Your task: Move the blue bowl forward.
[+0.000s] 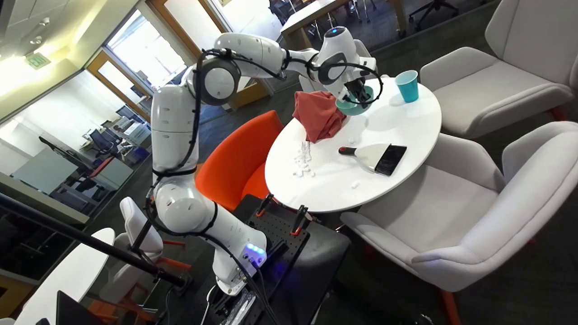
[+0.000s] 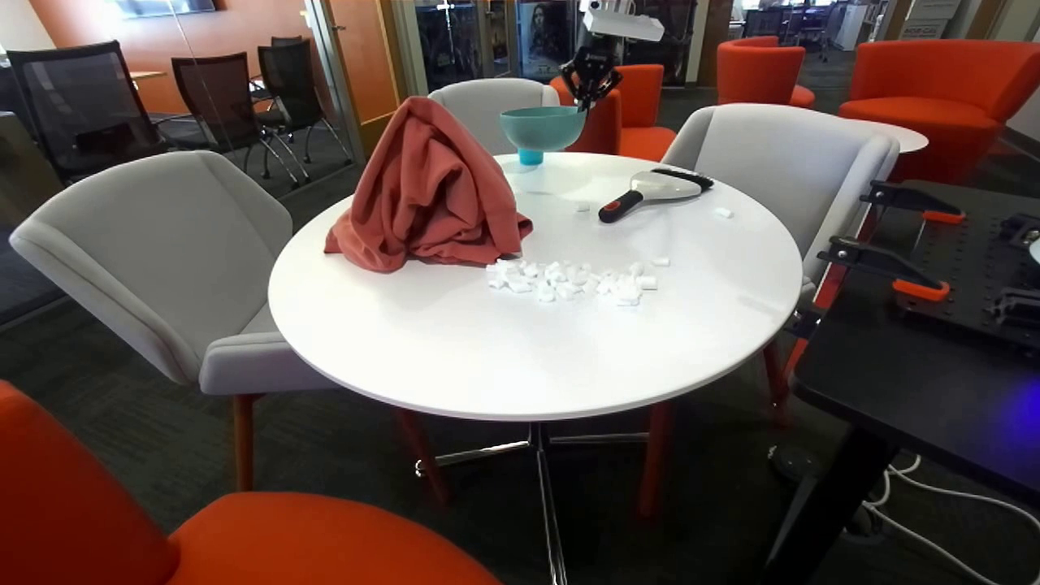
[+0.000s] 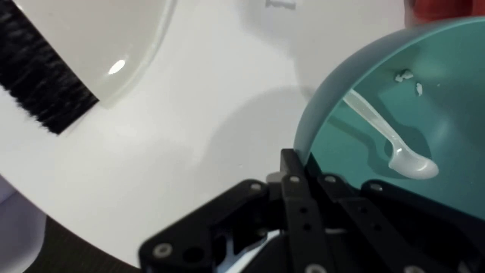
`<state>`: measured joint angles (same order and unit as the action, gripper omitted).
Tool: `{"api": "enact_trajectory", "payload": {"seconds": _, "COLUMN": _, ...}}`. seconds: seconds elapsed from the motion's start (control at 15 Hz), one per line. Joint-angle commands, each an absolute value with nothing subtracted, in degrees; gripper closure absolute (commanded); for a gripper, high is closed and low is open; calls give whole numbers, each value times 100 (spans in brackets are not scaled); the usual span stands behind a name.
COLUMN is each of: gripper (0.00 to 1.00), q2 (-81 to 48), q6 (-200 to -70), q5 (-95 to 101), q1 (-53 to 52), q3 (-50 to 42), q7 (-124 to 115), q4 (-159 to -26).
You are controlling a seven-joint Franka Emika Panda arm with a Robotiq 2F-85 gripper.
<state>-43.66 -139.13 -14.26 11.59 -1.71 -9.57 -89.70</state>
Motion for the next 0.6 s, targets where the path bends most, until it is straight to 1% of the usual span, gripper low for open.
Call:
{"api": "enact_trajectory", "payload": {"seconds": 0.0, "gripper": 99, "q2": -4129, "q6": -13806, "q5": -1463, "q1": 1165, "q3": -218, "q7": -727, "q4": -9210}}
{"api": "enact_trajectory", "payload": {"seconds": 0.07, "gripper": 96, "q2": -3966, "q6": -13788, "q5": -1471, "q1": 1188, "q3": -228, "q7": -663, "q4": -9367}}
{"api": "enact_trajectory", "payload": {"seconds": 0.4, "gripper": 96, "q2": -4120, "q6": -13799, "q5": -1466, "q1": 1177, "q3": -226, "q7": -668, "q4": -9305}}
{"api": "enact_trajectory", "payload": {"seconds": 0.47, "gripper": 99, "q2": -4099, "q6": -13873, "q5": -1439, "q1": 1146, "q3": -216, "q7": -621, "q4": -9363}}
{"api": "enact_trajectory", "payload": {"seconds": 0.53, "gripper": 99, "q2": -3967, "q6": -13999, "q5": -1414, "q1": 1125, "q3": -173, "q7": -473, "q4": -9592}}
